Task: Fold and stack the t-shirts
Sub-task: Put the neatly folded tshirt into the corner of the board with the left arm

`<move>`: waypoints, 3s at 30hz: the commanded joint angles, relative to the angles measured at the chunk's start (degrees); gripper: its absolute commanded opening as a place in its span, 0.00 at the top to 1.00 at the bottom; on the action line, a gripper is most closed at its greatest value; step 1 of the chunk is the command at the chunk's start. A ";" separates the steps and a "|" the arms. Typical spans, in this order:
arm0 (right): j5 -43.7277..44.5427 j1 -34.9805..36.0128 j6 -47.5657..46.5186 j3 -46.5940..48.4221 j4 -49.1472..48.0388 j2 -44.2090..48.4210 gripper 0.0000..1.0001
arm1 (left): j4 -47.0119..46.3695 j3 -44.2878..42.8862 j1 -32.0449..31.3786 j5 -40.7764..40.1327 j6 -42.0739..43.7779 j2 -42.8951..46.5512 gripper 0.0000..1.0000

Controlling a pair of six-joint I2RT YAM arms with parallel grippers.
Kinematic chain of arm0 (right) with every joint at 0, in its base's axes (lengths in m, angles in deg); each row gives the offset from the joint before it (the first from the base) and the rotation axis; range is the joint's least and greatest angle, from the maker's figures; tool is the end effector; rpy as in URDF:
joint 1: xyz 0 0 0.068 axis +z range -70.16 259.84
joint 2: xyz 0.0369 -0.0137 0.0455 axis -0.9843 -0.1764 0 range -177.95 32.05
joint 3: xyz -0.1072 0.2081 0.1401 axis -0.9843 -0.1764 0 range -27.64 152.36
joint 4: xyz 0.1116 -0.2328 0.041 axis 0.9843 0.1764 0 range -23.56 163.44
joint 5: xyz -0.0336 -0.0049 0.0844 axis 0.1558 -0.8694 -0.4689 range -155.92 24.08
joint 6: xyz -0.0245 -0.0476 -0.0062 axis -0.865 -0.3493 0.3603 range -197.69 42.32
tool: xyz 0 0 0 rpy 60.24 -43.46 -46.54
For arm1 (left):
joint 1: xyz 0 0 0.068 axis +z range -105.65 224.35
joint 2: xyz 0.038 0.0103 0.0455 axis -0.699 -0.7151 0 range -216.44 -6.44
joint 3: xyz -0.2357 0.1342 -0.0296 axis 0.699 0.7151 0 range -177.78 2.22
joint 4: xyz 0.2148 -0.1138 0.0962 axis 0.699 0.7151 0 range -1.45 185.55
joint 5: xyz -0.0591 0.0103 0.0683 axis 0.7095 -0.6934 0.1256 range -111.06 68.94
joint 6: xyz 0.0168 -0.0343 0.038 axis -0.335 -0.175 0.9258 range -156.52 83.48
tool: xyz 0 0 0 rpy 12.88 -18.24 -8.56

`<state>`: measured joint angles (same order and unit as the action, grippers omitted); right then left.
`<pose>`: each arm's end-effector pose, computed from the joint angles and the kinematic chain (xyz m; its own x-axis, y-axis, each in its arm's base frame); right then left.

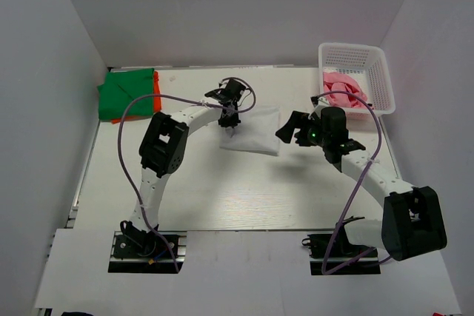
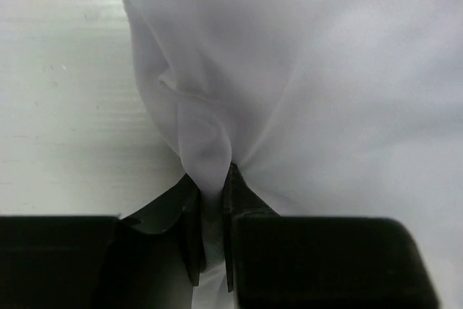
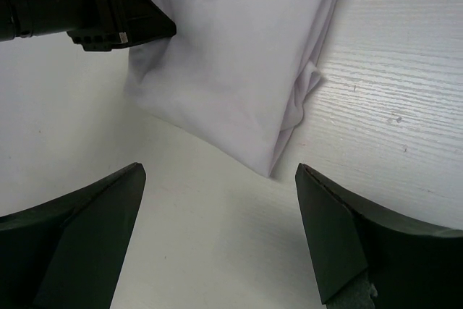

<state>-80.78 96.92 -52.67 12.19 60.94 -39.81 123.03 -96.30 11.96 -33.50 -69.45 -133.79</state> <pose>0.2596 0.0892 0.2370 -0.5996 0.2433 -0.7624 -0.2755 0.8317 0.4821 0.4031 -0.2467 0.1607 -0.8732 -0.0748 -0.4817 -0.0397 0.9958 -0.0827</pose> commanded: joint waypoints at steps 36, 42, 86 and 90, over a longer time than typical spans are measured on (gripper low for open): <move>5.09 -0.73 -1.64 0.24 -4.87 0.22 0.10 | -25.96 5.19 22.01 -25.09 60.09 21.44 1.00; 5.10 -0.73 -1.55 0.16 -5.23 0.40 0.10 | -24.02 0.79 24.38 -24.47 60.09 20.83 1.00; 1.32 -0.64 0.03 12.64 -2.85 -14.19 0.10 | -3.64 -26.00 43.81 -25.87 37.08 -6.42 0.00; 1.40 -0.65 -0.14 12.72 -2.33 -12.62 0.10 | 3.92 -30.59 43.81 -23.68 30.40 -5.55 0.00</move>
<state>-78.63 96.35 -52.63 22.53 58.76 -53.91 120.87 -122.77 55.44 -57.55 -32.55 -142.09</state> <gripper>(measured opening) 0.902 0.994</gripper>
